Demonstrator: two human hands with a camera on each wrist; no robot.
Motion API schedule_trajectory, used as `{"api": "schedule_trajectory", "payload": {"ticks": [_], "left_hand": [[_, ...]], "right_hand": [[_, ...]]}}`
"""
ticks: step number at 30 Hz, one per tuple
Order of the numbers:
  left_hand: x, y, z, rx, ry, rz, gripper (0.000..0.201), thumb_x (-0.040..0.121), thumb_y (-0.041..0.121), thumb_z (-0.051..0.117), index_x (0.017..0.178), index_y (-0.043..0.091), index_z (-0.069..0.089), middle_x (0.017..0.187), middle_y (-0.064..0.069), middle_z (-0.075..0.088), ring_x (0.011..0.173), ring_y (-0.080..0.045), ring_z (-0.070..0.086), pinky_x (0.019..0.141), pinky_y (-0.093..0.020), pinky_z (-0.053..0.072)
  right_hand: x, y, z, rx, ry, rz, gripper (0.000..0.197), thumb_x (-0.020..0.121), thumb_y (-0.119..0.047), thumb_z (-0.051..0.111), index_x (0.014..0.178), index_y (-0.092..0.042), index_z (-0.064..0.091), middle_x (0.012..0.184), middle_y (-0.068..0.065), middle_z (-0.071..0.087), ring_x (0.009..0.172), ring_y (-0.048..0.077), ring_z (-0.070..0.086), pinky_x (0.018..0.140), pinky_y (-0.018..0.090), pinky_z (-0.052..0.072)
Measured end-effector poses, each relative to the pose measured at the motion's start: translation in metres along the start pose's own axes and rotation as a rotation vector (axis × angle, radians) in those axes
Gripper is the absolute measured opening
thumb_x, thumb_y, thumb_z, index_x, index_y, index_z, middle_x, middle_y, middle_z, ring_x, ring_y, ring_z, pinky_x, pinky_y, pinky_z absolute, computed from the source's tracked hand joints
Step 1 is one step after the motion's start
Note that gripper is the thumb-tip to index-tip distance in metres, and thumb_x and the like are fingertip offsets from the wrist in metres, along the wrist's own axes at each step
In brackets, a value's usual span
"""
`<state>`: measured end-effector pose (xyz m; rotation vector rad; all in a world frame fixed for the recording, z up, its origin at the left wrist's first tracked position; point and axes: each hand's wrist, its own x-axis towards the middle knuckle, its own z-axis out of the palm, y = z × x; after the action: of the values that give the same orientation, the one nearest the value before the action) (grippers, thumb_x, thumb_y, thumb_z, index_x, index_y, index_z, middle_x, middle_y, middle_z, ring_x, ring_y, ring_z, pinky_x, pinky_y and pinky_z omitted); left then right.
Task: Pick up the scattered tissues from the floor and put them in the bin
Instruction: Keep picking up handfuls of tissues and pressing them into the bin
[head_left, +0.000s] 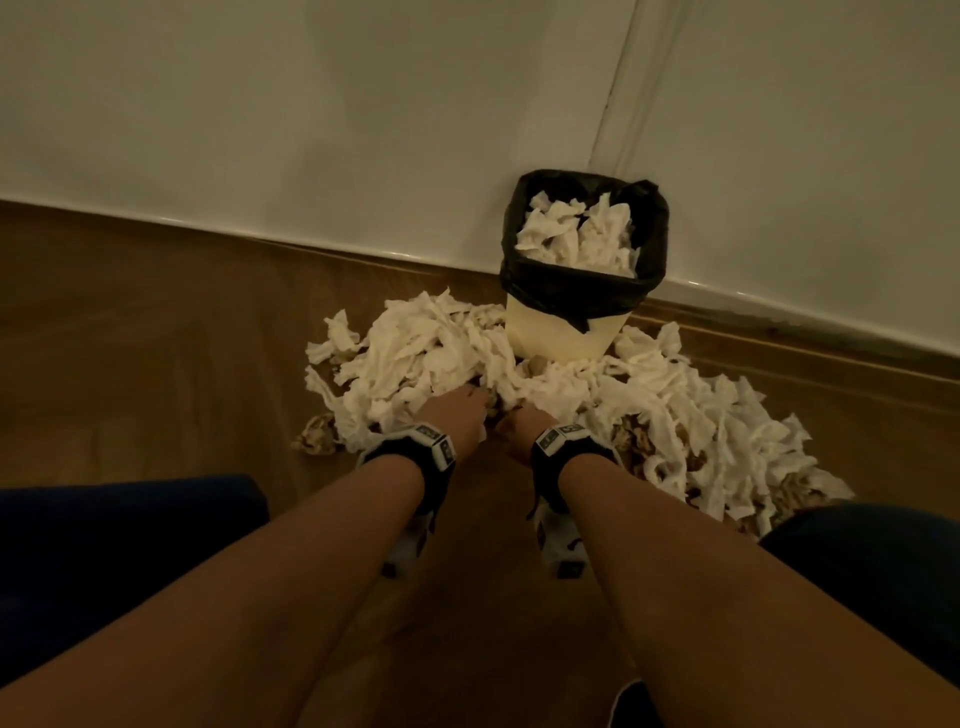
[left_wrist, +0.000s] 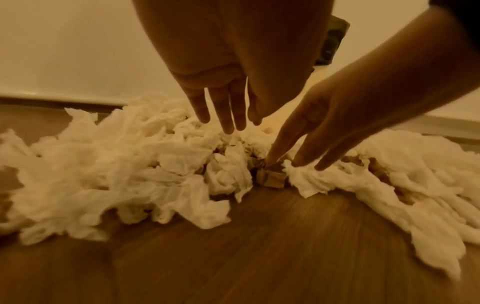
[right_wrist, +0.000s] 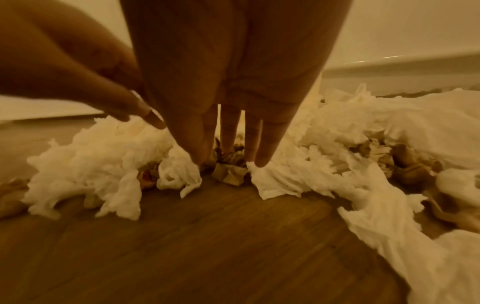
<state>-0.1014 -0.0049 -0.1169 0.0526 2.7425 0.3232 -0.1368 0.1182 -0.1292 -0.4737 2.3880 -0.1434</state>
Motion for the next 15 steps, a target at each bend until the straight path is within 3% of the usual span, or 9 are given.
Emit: {"api": "schedule_trajectory", "payload": {"ticks": [2,5,7,12,15], "left_hand": [[0.013,0.005,0.003,-0.009,-0.022,-0.003,0.043,0.094,0.018,0.048,0.136,0.013,0.04,0.138,-0.01,0.042,0.124,-0.028,0.044,0.103,-0.041,0.039],[0.028,0.003,0.008,0.002,0.001,-0.023,0.039,0.094,0.015,0.047,0.133,0.01,0.04,0.135,-0.013,0.044,0.121,-0.031,0.043,0.1,-0.042,0.041],[0.037,0.0,0.013,0.035,0.002,-0.012,0.033,0.095,0.014,0.045,0.127,0.01,0.042,0.131,-0.013,0.047,0.117,-0.032,0.045,0.096,-0.042,0.042],[0.051,-0.006,0.026,0.086,-0.054,0.01,0.035,0.092,0.017,0.054,0.126,0.017,0.047,0.135,-0.01,0.041,0.122,-0.032,0.039,0.104,-0.043,0.036],[0.05,-0.01,0.033,0.074,-0.03,-0.007,0.025,0.091,0.02,0.054,0.117,0.019,0.052,0.131,-0.01,0.04,0.115,-0.032,0.043,0.101,-0.041,0.039]], "right_hand": [[0.0,0.002,0.003,-0.038,-0.05,-0.028,0.042,0.097,-0.021,0.045,0.139,-0.015,0.046,0.147,0.012,0.037,0.13,0.031,0.04,0.108,0.038,0.032],[0.002,0.003,0.003,-0.051,-0.05,-0.042,0.046,0.096,-0.027,0.047,0.14,-0.018,0.043,0.152,0.011,0.027,0.136,0.033,0.03,0.114,0.04,0.024],[0.007,0.002,0.005,-0.076,-0.045,-0.039,0.047,0.095,-0.03,0.046,0.141,-0.019,0.042,0.152,0.01,0.026,0.137,0.034,0.029,0.114,0.041,0.023],[0.021,0.001,0.017,-0.158,-0.031,-0.021,0.049,0.096,-0.039,0.043,0.142,-0.023,0.039,0.15,0.011,0.027,0.135,0.036,0.028,0.113,0.044,0.024],[0.031,-0.003,0.028,-0.144,-0.028,-0.036,0.045,0.098,-0.035,0.042,0.139,-0.019,0.043,0.15,0.008,0.03,0.136,0.032,0.029,0.112,0.045,0.028]]}}
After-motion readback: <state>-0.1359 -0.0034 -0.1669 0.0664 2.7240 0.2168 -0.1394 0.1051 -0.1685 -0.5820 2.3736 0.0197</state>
